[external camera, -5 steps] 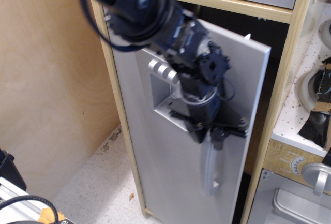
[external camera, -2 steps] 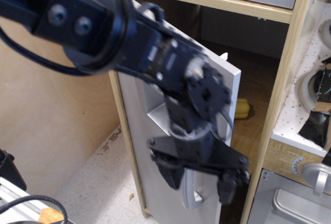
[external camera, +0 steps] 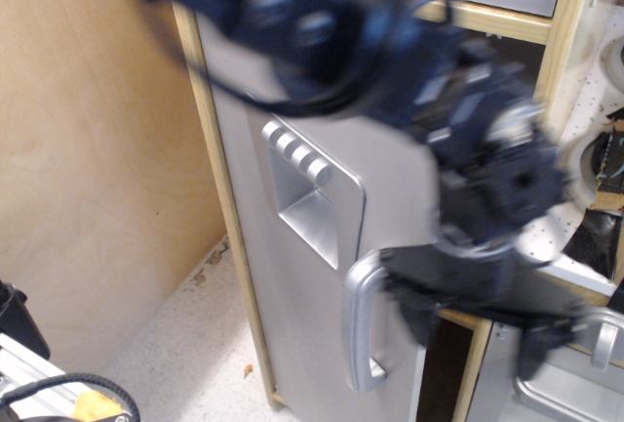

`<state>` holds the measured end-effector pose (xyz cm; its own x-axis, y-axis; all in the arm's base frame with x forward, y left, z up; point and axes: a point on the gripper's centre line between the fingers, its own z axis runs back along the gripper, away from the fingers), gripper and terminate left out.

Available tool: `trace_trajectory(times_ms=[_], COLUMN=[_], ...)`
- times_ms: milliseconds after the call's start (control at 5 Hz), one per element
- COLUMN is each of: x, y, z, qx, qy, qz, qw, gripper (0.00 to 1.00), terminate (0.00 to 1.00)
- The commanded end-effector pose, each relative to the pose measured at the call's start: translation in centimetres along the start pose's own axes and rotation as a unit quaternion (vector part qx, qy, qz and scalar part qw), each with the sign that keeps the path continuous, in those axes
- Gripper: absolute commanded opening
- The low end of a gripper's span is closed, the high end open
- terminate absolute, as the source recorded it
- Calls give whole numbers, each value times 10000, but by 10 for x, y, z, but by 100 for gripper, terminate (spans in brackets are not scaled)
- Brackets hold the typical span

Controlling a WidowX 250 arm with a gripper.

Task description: Open fridge

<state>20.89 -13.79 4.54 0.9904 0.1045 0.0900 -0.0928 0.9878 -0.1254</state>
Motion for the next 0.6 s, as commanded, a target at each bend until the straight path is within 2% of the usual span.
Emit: trace_trajectory(times_ms=[0,200,400], x=[28,45,74], y=[-62,-66,-46], z=[17,23,26], qx=[-365,-342,-179], qy=[-160,-267,-482], qz=[-171,-349,-923], qw=[9991,9984,9944], gripper=[100,100,100], terminate=[0,0,0])
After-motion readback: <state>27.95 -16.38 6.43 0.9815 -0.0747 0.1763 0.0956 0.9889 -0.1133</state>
